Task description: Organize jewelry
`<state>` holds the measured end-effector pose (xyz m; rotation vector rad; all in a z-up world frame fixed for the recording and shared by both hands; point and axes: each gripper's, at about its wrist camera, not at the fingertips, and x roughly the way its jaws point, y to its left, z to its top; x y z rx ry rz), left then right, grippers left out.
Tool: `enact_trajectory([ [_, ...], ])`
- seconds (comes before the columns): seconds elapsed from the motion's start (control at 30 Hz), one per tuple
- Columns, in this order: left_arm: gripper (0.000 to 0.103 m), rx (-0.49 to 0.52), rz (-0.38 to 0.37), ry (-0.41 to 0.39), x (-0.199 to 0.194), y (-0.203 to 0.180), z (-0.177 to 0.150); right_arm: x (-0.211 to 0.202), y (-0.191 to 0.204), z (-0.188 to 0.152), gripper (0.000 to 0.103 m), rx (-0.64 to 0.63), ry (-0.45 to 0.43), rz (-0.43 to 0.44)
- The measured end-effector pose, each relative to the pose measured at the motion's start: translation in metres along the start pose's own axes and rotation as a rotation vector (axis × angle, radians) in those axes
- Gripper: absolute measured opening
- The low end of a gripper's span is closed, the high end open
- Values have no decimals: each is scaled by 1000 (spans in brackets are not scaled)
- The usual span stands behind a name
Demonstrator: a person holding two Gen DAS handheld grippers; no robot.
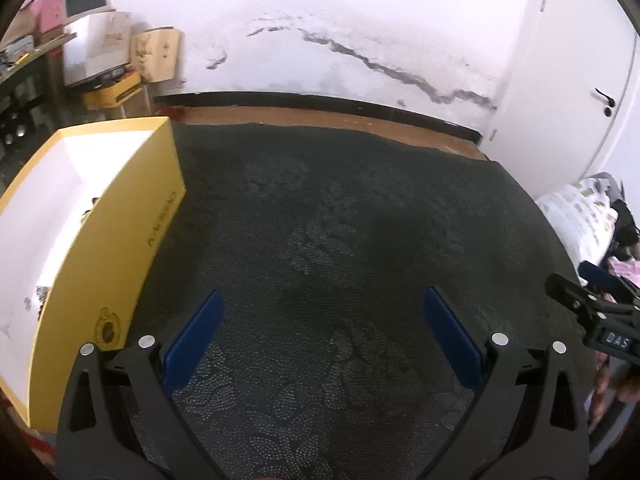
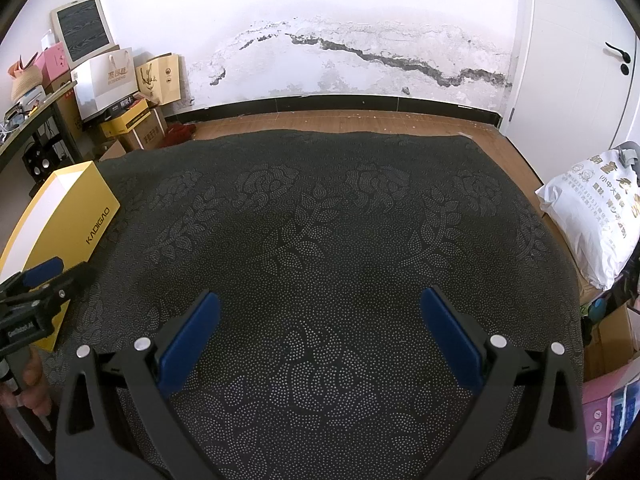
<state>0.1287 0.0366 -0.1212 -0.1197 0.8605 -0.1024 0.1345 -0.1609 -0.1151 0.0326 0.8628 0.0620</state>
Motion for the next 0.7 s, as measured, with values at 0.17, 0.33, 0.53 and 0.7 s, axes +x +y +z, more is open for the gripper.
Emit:
enact_trajectory([
  [0.17,97,10,-1,5,1,-3,-1,0,0,0,97,-3,0,1],
  [0.33,97,13,-2,4,1,-4,-1,0,0,0,97,0,0,0],
  [0.53,97,53,43,-31,-2,-11,-1,0,-1,0,97,1,0,2],
  [0.7,97,77,54,-27,-2,-15,-2,0,-2,0,97,0,0,2],
])
